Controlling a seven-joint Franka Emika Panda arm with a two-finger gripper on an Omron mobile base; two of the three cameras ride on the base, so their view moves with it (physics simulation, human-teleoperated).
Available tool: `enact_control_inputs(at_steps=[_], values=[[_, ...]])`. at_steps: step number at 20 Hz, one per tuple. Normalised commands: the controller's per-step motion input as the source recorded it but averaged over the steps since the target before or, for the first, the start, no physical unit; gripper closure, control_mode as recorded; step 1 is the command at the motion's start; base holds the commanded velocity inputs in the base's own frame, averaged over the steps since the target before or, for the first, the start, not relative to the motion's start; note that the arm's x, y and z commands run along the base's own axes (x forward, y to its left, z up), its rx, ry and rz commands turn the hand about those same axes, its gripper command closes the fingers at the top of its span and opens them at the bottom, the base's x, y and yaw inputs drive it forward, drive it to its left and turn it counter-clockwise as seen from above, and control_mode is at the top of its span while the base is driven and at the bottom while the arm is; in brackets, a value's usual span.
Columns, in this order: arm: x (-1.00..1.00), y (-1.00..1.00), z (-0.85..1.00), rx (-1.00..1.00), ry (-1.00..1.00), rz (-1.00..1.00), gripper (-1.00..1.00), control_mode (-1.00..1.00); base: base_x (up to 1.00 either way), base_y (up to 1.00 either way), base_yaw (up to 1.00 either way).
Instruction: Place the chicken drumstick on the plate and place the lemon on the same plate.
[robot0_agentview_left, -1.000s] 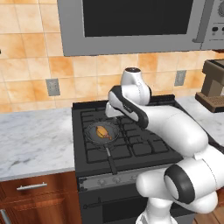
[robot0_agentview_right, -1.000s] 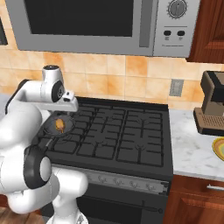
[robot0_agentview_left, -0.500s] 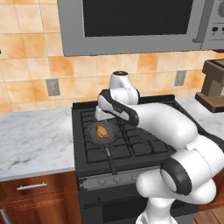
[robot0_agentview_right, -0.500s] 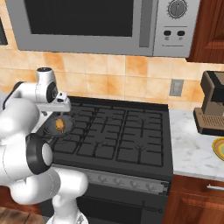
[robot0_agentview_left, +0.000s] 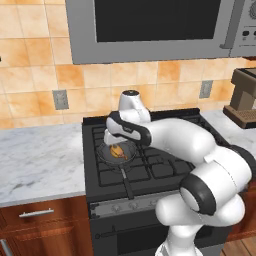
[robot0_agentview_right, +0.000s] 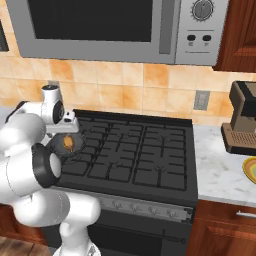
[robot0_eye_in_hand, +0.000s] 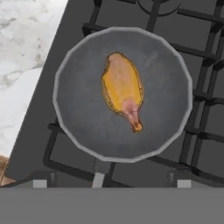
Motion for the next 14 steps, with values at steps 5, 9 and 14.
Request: enact_control_inputs(at_steps=[5, 9, 14], values=[[0.30, 0.00, -0.32, 0.00, 0.00, 0.02, -1.00, -1.00, 0.00, 0.00, 0.00], [0.24, 0.03, -0.23, 0.00, 0.00, 0.01, -1.00, -1.00, 0.00, 0.00, 0.00], [0.25, 0.06, -0.16, 0.00, 0.00, 0.00, -1.00, -1.00, 0.00, 0.00, 0.00]])
